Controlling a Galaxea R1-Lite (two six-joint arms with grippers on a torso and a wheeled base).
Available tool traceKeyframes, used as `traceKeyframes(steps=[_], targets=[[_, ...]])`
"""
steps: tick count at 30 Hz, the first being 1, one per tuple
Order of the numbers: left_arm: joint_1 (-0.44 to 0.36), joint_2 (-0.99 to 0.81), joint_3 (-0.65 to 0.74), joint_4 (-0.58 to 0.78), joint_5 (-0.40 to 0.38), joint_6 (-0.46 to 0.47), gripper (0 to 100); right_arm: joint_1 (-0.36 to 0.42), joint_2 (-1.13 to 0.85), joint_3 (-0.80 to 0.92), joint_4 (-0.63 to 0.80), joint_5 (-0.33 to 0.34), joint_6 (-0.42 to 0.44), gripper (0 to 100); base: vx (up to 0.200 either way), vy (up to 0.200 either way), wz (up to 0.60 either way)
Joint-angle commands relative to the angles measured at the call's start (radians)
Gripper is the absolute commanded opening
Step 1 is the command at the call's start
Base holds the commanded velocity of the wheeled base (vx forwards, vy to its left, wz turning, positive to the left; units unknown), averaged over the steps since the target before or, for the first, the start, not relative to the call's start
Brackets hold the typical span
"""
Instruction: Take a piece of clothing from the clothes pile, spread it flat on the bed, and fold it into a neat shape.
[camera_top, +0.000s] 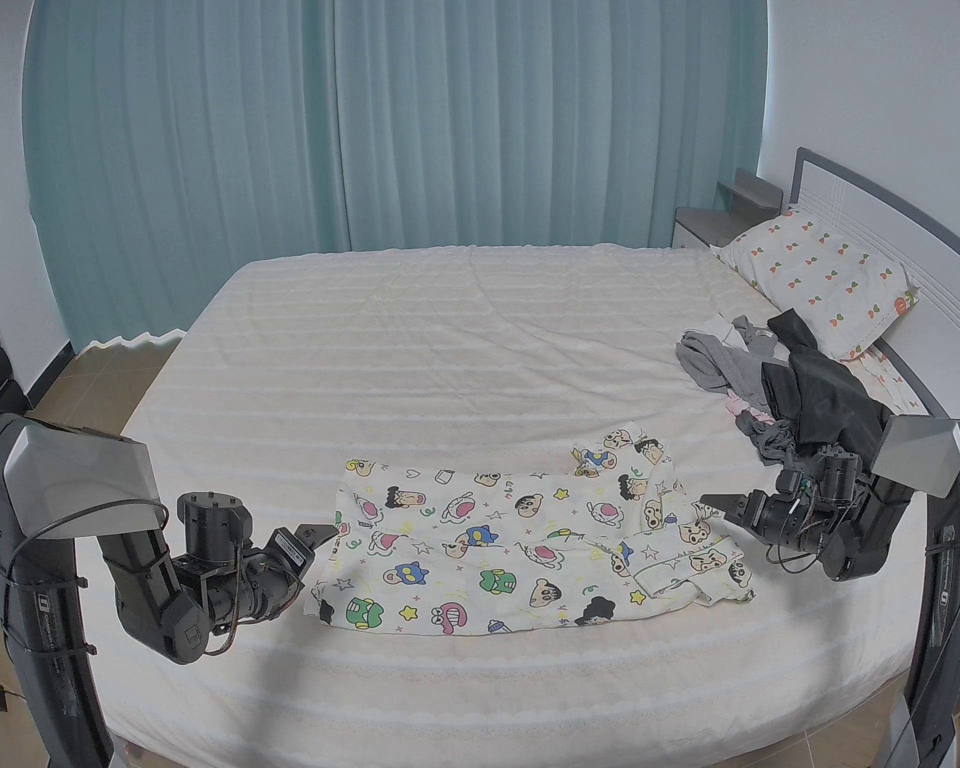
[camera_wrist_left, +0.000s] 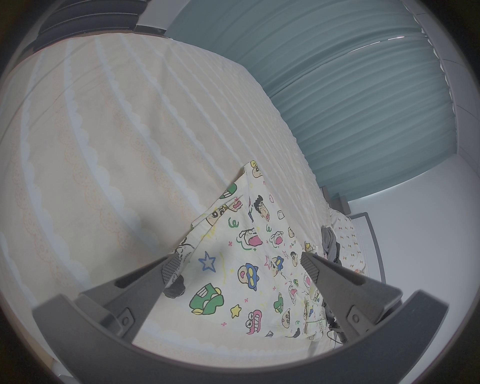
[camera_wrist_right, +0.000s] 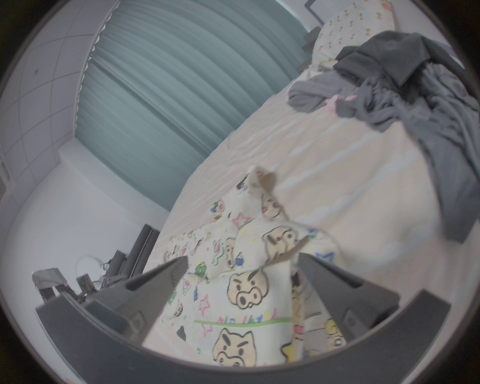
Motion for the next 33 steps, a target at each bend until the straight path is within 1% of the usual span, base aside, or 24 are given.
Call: traceKeyframes(steps=[1,2,3,6,8,9,11,14,15,16,17,18,19,20,21,22,23,24,26,31,33], targets=[[0.0,0.001,-0.002,-0.001,0.001,-0.002,100,-0.026,-0.094,0.015,0.054,-0.038,0.0,100,0.0,0.0,0.0],[0.0,0.001,0.0,-0.001,0.001,-0.002,100,-0.029,-0.128,0.038,0.063,-0.063,0.0,100,0.0,0.0,0.0],[0.002,0.001,0.0,-0.001,0.001,-0.002,100,-0.027,-0.152,0.067,0.061,-0.072,0.001,100,0.0,0.0,0.0],[0.0,0.001,0.0,-0.001,0.001,-0.002,100,-0.006,-0.228,0.174,0.058,-0.078,0.004,100,0.0,0.0,0.0],[0.0,0.001,0.0,-0.001,0.001,-0.002,100,0.045,-0.269,0.253,0.057,-0.079,0.018,100,0.0,0.0,0.0],[0.0,0.001,0.0,-0.001,0.001,-0.002,100,0.053,-0.274,0.262,0.057,-0.081,0.024,100,0.0,0.0,0.0],[0.002,0.0,0.003,-0.001,0.001,-0.002,100,0.135,-0.298,0.319,0.055,-0.107,0.115,100,0.0,0.0,0.0],[0.002,-0.002,0.005,-0.001,0.001,-0.003,100,0.226,-0.295,0.325,0.034,-0.187,0.228,100,0.0,0.0,0.0],[0.002,-0.002,0.005,-0.001,0.001,-0.003,100,0.232,-0.294,0.323,0.028,-0.193,0.239,100,0.0,0.0,0.0],[0.002,-0.002,0.006,-0.001,0.001,-0.003,100,0.264,-0.278,0.319,-0.009,-0.216,0.287,100,0.0,0.0,0.0],[0.002,-0.002,0.006,-0.001,0.001,-0.003,100,0.264,-0.278,0.319,-0.009,-0.216,0.287,100,0.0,0.0,0.0],[0.002,-0.002,0.006,-0.001,0.001,-0.003,100,0.306,-0.235,0.311,-0.077,-0.239,0.328,100,0.0,0.0,0.0],[0.002,-0.002,0.006,-0.001,0.001,-0.003,100,0.323,-0.211,0.306,-0.106,-0.256,0.337,100,0.0,0.0,0.0],[0.002,-0.002,0.008,-0.001,0.001,-0.003,100,0.324,-0.208,0.306,-0.109,-0.259,0.337,100,0.0,0.0,0.0],[0.0,-0.002,0.008,-0.001,0.001,-0.008,100,0.343,-0.16,0.303,-0.146,-0.291,0.337,100,0.0,0.0,0.0],[0.002,-0.002,0.008,-0.001,0.001,-0.008,100,0.349,-0.136,0.303,-0.158,-0.302,0.336,100,0.0,0.0,0.0],[0.002,-0.002,0.008,-0.001,0.001,-0.008,100,0.349,-0.136,0.303,-0.158,-0.302,0.336,100,0.0,0.0,0.0],[0.002,-0.002,0.008,-0.001,0.001,-0.008,100,0.35,-0.086,0.312,-0.207,-0.305,0.328,100,0.0,0.0,0.0],[0.002,-0.002,0.008,-0.001,0.001,-0.008,100,0.344,-0.045,0.322,-0.255,-0.308,0.311,100,0.0,0.0,0.0],[0.002,-0.002,0.008,-0.001,0.001,-0.008,100,0.32,-0.004,0.342,-0.276,-0.319,0.265,100,0.0,0.0,0.0],[0.002,-0.002,0.008,-0.001,0.001,-0.008,100,0.316,0.01,0.34,-0.278,-0.339,0.257,100,0.0,0.0,0.0]])
